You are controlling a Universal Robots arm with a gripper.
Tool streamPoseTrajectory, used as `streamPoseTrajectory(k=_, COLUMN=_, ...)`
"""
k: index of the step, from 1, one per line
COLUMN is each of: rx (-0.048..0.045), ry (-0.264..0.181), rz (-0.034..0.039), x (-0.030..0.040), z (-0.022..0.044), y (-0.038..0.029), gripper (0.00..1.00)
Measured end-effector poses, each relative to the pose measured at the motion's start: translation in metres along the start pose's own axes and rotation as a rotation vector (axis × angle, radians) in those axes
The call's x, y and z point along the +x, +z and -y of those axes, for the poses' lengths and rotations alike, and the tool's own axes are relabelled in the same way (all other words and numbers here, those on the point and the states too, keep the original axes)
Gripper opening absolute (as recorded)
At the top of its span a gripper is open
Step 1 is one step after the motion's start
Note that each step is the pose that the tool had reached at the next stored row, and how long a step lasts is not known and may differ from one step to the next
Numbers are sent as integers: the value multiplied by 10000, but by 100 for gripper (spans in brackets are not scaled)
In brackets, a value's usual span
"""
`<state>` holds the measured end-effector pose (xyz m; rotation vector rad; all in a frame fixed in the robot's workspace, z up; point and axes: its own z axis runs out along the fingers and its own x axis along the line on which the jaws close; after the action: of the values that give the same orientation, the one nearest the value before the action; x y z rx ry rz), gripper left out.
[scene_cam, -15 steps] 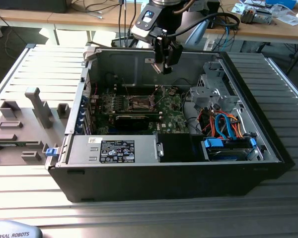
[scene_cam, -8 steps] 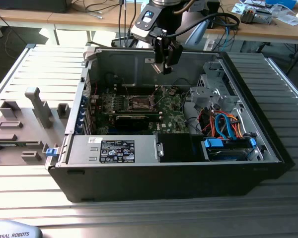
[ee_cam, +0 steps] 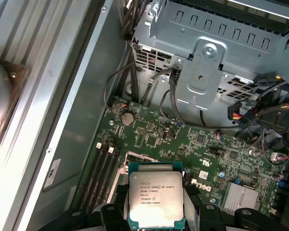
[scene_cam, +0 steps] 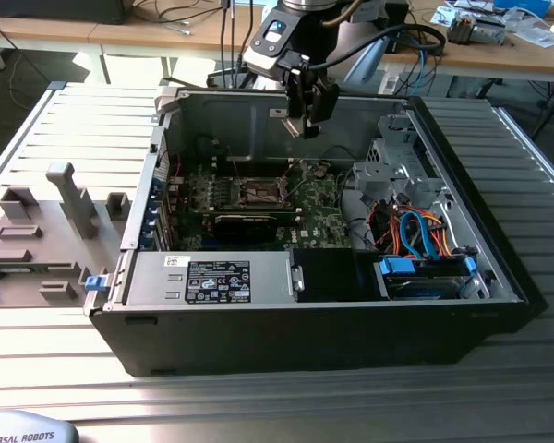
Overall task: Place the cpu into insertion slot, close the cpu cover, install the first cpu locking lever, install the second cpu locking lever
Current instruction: 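Place the cpu into insertion slot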
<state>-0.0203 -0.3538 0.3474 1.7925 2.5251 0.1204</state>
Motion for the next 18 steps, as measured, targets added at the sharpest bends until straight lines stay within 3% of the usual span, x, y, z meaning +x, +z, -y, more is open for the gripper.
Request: streamPoseTrajectory(k=18, rx=2, ry=100, rz=16, x=0, z=0, y=5, gripper=54)
